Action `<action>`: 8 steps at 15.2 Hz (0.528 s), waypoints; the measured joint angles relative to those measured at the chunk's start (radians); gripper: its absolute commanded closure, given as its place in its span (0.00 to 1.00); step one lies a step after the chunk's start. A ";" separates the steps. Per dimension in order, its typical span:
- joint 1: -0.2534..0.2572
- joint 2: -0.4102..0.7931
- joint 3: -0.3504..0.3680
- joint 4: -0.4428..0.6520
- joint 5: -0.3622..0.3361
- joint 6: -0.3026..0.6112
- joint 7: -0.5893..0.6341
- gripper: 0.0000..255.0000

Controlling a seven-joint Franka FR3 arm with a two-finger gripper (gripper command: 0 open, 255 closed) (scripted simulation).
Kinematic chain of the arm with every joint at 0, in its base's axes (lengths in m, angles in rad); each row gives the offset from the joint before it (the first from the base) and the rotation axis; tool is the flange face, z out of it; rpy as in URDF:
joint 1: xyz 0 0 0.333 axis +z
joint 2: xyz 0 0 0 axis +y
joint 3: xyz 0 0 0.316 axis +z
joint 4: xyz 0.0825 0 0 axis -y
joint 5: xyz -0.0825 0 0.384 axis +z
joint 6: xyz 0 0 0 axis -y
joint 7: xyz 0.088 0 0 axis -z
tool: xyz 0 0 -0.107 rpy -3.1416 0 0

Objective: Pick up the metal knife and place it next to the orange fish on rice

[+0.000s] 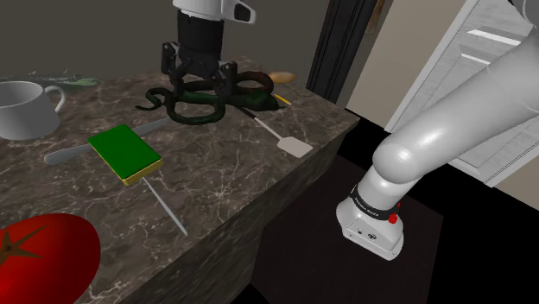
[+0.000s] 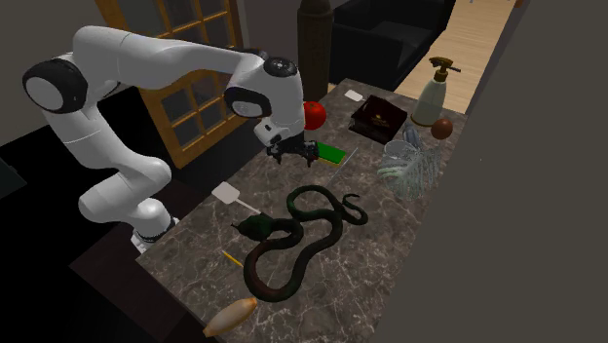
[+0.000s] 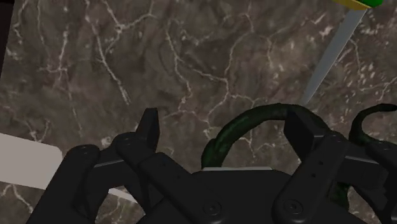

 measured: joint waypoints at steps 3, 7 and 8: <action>-0.034 0.150 0.087 0.087 -0.063 0.052 0.194 0.00; -0.034 0.360 0.148 0.213 -0.193 0.096 0.457 0.00; -0.023 0.414 0.150 0.243 -0.229 0.107 0.521 0.00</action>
